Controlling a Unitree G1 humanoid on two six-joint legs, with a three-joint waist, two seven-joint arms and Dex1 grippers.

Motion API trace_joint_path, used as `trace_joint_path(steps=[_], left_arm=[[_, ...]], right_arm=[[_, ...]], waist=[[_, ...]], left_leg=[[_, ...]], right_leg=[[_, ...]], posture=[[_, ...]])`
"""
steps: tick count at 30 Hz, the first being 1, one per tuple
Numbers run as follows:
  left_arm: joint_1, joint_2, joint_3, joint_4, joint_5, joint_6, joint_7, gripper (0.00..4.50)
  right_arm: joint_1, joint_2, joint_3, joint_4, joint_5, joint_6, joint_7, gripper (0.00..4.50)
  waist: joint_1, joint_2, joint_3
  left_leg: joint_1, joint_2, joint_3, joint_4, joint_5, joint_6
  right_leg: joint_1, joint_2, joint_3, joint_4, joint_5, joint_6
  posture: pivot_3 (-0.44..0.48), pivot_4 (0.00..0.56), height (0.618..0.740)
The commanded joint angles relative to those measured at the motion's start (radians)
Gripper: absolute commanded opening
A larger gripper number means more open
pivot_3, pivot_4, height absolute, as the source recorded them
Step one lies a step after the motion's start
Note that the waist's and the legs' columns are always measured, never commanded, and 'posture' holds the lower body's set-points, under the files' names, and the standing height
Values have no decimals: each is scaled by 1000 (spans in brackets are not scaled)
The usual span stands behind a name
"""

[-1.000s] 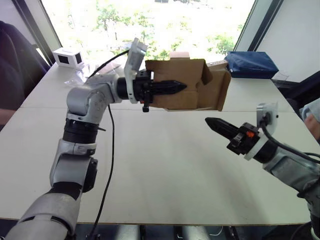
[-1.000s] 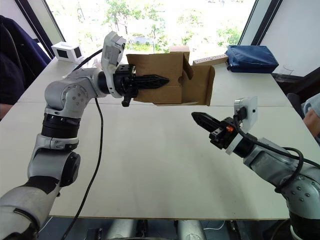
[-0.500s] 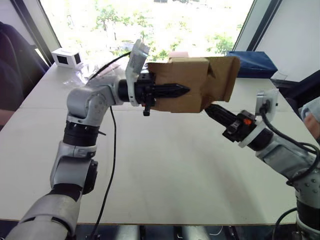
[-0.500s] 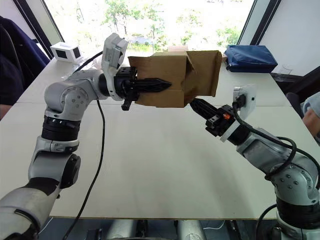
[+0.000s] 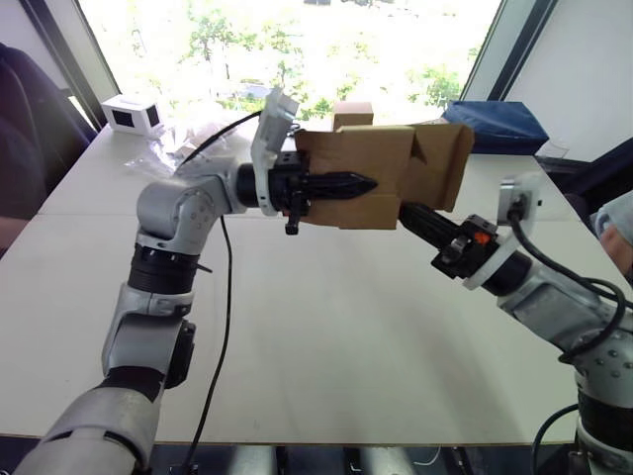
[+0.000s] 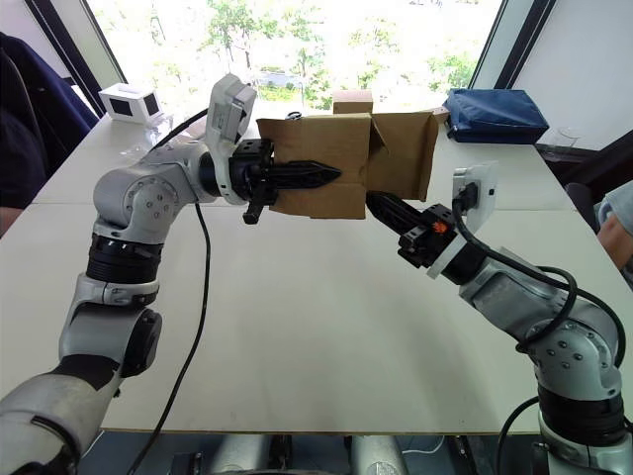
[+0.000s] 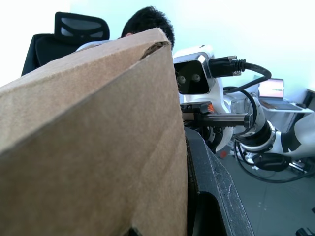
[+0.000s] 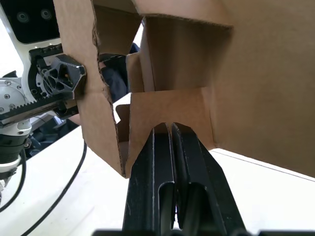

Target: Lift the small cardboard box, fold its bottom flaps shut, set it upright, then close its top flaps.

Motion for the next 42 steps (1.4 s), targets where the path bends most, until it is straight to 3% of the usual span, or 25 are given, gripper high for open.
trace_joint_path(steps=[1, 10, 19, 24, 28, 32, 42], left_arm=[[-10, -7, -6, -24, -12, -3, 0, 0], [-12, 0, -11, -11, 5, -25, 5, 0], [-48, 30, 5, 49, 23, -64, -14, 0], [-53, 32, 5, 55, 20, -69, -18, 0], [-51, 32, 2, 39, 11, -58, -27, 0], [-45, 37, 5, -6, -13, -28, -25, 0], [-43, 36, 2, -8, -10, -21, -15, 0]], right_arm=[[-37, 12, 12, -6, -9, -7, 17, 71], [-66, -5, 15, 15, -20, 8, 53, 71], [99, -160, -293, 14, 306, 33, 66, 71], [120, -174, -342, 52, 356, 17, 61, 71], [63, -156, -321, 204, 168, -53, 67, 71], [-63, -120, -207, 394, -66, -130, 93, 71], [-192, -11, -89, 399, -117, -54, 230, 71]], waist=[[0, 0, 0], [0, 0, 0], [4, 0, 0], [0, 0, 0], [0, 0, 0], [-2, 0, 0], [0, 1, 0]], left_leg=[[0, 0, 0, 0, 0, 0], [0, 0, 0, 0, 0, 0], [0, -1, 0, 0, 0, 0], [0, 0, 0, 0, 0, 0], [0, 0, 0, 0, 0, 0], [1, 0, 1, 0, 0, 0], [0, 1, 1, -1, 0, 0]], right_leg=[[0, 0, 0, 0, 0, 0], [0, 0, 0, 0, 0, 0], [0, -1, 0, -1, 0, 0], [0, -1, 0, 0, 0, 0], [0, 0, 0, 0, 0, 0], [0, 0, 1, 0, 0, 0], [-1, 2, 1, 1, 0, 0]], posture=[[0, 150, 740], [0, 150, 740], [0, 150, 740], [0, 150, 740], [0, 150, 740], [0, 150, 740], [0, 150, 740]])
